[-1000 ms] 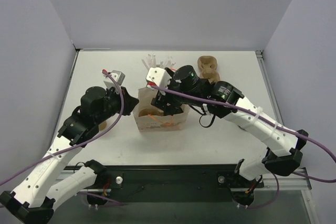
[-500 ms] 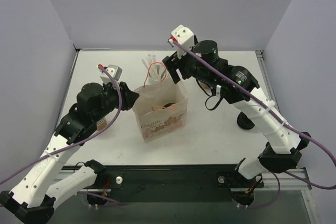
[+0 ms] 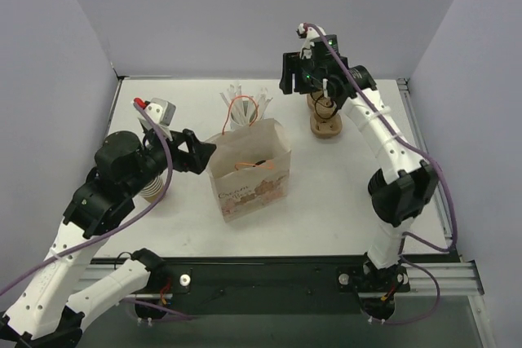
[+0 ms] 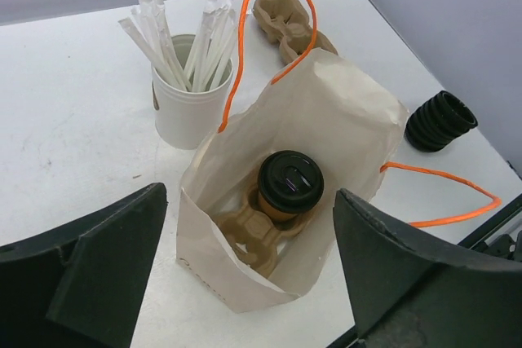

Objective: Pack the takeout coffee

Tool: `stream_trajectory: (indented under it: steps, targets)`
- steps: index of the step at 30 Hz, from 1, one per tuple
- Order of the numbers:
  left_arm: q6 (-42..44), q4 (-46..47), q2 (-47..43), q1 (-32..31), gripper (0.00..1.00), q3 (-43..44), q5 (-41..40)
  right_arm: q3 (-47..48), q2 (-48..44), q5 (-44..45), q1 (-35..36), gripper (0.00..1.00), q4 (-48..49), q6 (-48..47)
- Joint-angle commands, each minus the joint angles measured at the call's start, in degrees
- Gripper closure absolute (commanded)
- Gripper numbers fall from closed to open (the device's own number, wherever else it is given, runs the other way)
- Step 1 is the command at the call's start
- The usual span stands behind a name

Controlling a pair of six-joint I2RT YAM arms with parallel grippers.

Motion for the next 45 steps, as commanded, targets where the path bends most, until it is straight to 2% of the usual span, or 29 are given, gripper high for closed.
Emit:
stream_trajectory:
  steps: [1,7,12,24,33,41,45]
  targets:
    - [0.6,-4.2,-2.3,0.2,0.05,2.3,-0.7,6.7,7.1,-7.3,-1.3,0.44,0.7,5.3]
    - [1.4,-7.0,-4.4,0.2,0.04,1.8,-3.5,13.7,15.9,-8.9,-1.3,0.48,1.2,6.2]
    - [2.4,-8.0,-4.3,0.2,0.04,2.6,-3.6,13.2,18.3,-10.4,-1.6,0.51,4.3,6.6]
    - [2.8,-7.1,-4.4,0.2,0.04,1.2,-3.8,12.6,21.3,-12.8,-1.7,0.57,6.1,7.4]
    - [2.9,-7.2,-3.5,0.2,0.04,1.4,-3.0,12.2,22.6,-13.6,-1.7,0.71,9.1,7.6]
    - [2.8,-6.8,-2.9,0.2,0.04,1.1,-1.9,10.7,22.4,-13.8,-1.7,0.75,10.9,7.3]
    - [2.8,-6.5,-3.1,0.2,0.04,1.1,-1.9,10.8,22.3,-14.5,-1.7,0.82,11.1,6.8]
